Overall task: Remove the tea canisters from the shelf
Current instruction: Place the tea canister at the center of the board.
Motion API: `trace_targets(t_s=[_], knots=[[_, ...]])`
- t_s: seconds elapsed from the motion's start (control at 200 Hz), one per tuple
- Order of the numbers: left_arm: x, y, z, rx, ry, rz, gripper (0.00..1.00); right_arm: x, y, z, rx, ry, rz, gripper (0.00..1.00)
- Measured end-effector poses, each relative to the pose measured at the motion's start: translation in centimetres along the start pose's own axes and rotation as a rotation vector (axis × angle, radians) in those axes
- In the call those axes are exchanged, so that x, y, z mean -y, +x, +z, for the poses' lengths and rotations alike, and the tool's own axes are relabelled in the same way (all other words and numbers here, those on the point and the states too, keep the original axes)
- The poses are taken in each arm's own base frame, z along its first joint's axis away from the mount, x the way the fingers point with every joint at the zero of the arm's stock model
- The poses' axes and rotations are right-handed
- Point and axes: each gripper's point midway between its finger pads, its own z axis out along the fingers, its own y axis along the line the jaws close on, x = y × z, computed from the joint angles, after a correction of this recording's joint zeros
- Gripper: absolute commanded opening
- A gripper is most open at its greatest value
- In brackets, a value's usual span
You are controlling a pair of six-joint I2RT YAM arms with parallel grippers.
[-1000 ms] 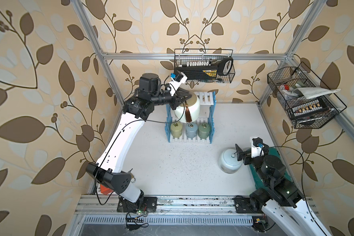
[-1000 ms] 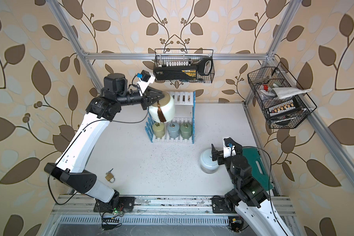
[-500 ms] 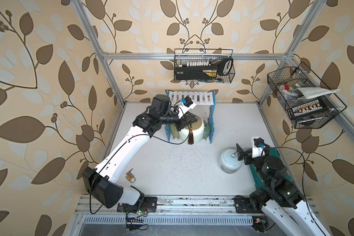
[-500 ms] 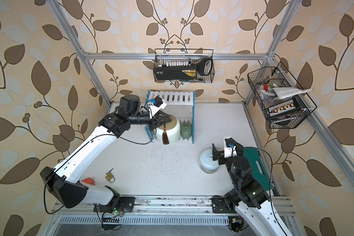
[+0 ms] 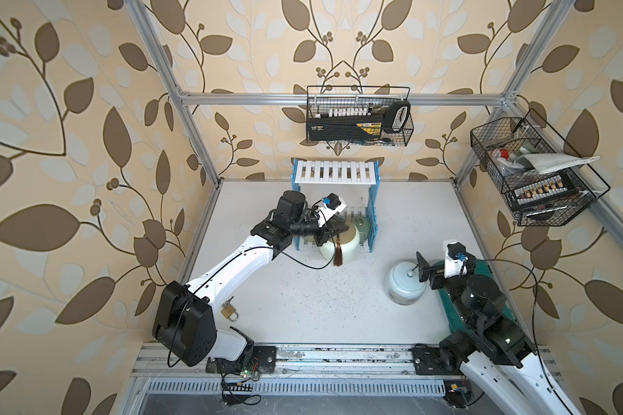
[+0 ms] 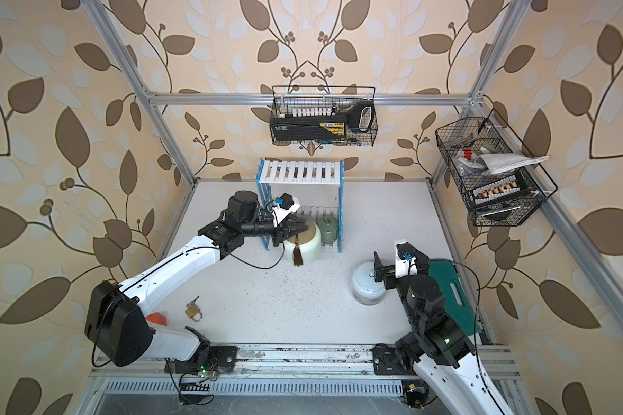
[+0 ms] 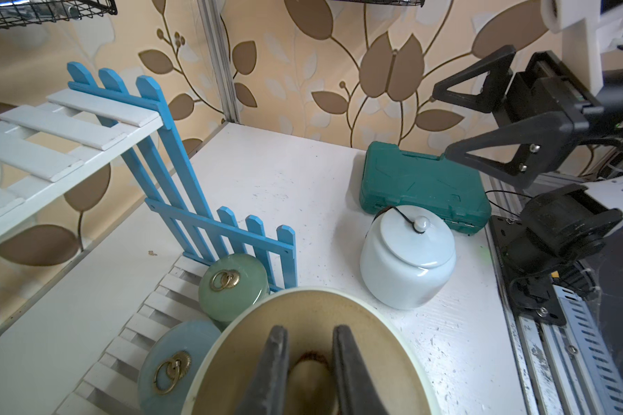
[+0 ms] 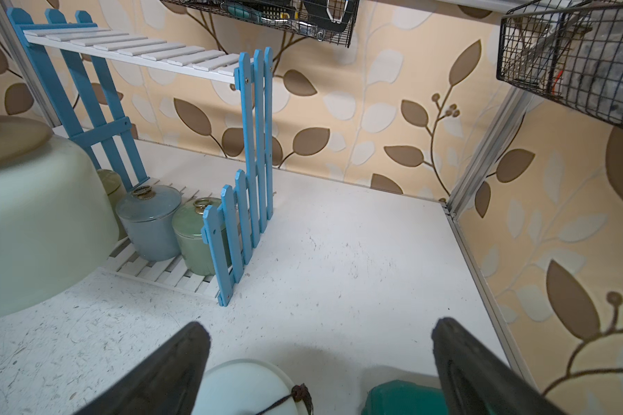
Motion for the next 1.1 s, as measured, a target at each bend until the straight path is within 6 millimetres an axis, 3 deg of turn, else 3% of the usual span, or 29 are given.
trace_targets(t_s=[0.3, 0.58, 1.1], knots=[[2.5, 2.3, 3.0, -0.004, 0.073, 0.029, 0.0, 0.1, -0.3, -0.2, 0.015, 0.001, 0.004, 0.99], [4.4, 6.4, 6.2, -0.058, 0.123, 0.032, 0.0, 0.3, -0.6, -0.4, 0.034, 0.006, 0.012, 0.99], [7.5, 10.5, 8.4, -0.084, 0.15, 0.143, 0.0, 0.3, -0.4, -0.4, 0.035, 0.009, 0.013, 0.99]])
